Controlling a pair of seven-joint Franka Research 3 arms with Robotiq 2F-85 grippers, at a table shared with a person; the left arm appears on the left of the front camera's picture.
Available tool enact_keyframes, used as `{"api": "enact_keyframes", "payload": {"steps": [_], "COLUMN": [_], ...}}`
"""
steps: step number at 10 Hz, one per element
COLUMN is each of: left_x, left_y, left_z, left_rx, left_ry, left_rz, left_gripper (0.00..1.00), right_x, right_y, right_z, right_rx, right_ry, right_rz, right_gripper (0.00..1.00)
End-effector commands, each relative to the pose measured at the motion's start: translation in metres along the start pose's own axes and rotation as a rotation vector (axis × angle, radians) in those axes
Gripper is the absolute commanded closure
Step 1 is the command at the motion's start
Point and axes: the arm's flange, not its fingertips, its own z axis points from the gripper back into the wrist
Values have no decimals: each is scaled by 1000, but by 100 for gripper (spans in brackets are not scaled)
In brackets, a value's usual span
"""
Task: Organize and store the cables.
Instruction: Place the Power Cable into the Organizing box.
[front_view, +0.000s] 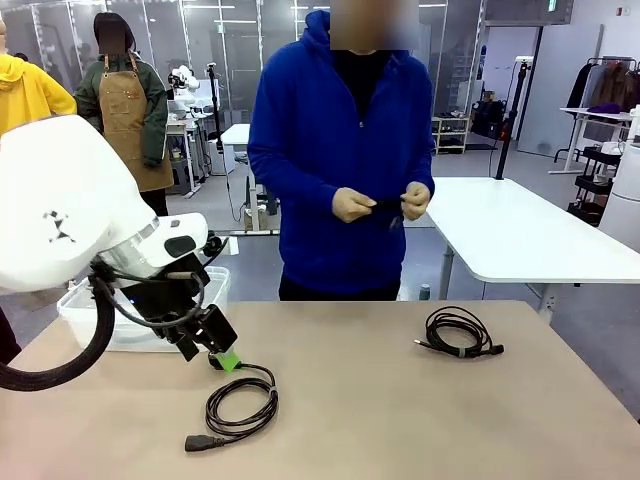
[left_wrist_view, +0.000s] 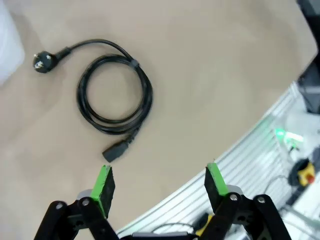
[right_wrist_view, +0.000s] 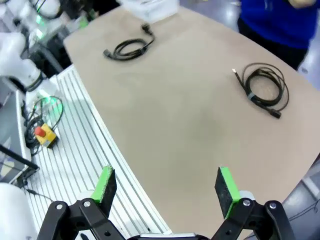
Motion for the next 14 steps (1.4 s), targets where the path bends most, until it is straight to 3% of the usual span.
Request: {"api": "enact_keyframes", "payload": {"steps": [1,4,6,9,14], "left_x": [26,57,68,75,66], "left_y": [-15,-27,-36,-45,-40], "left_z": [-32,-77,-97,-114,-129], "left_rx": [43,77,78,170,173], "left_ry": [-19,47,94,123,142], "left_rz": [59,159,170,196,215], "left_gripper": [8,8,8,8,8], "right_x": [-25,-30,-28,-25,-25], "right_y": [-1,-4,-11,3,3], "right_z": [1,3,-6,-5,-5], "right_rx": [74,139,192,136,136], "right_ry": [-13,-48,-52,-31,-31], "right_rz": [177,384,373,374,374], "right_gripper": [0,0,0,0,0]}}
